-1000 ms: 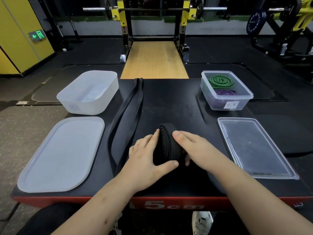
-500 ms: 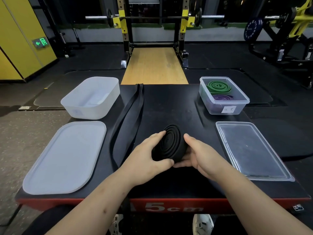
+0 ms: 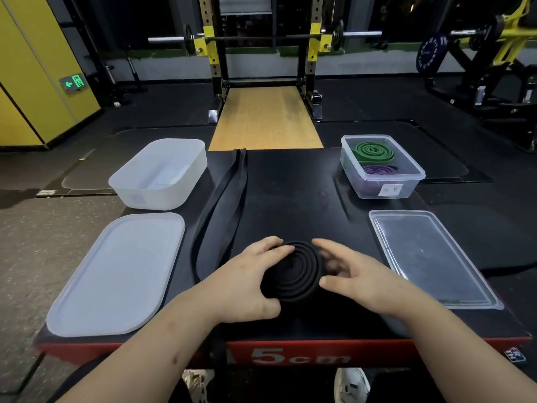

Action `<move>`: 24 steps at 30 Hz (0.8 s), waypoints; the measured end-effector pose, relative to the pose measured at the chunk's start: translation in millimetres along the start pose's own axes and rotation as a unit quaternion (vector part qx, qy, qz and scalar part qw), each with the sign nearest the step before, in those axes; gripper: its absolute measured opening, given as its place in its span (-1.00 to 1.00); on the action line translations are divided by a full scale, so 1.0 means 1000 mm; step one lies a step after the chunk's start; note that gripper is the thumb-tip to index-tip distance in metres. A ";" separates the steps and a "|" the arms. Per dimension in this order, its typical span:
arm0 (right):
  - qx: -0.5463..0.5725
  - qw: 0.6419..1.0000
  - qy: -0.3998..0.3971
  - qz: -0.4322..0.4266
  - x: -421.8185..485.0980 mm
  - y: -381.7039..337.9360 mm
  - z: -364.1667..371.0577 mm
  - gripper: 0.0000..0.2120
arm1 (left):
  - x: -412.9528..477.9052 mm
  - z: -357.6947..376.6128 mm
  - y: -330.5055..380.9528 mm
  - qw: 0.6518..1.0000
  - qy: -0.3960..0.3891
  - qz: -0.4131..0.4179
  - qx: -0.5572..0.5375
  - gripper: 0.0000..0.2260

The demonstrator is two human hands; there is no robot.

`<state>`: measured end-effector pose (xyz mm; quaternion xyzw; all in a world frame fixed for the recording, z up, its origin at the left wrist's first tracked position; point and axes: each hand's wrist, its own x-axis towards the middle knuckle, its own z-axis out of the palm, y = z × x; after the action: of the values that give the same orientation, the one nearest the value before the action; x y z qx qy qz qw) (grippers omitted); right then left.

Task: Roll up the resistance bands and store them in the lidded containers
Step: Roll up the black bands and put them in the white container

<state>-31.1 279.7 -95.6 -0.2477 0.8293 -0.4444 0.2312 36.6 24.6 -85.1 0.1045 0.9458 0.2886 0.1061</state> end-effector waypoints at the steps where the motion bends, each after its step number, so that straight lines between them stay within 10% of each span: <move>1: -0.077 0.997 0.010 0.004 -0.001 0.001 -0.005 -0.30 | 0.002 0.002 0.002 1.000 -0.012 0.002 -0.002 -0.14; 24: -0.134 0.984 -0.115 -0.025 0.014 0.001 -0.016 0.10 | 0.025 0.013 0.009 0.995 0.018 0.077 -0.055 -0.08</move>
<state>-51.7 281.6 -90.4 -0.3462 0.8427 -0.3038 0.2786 17.5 45.5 -94.0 0.1663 0.9194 0.3490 0.0722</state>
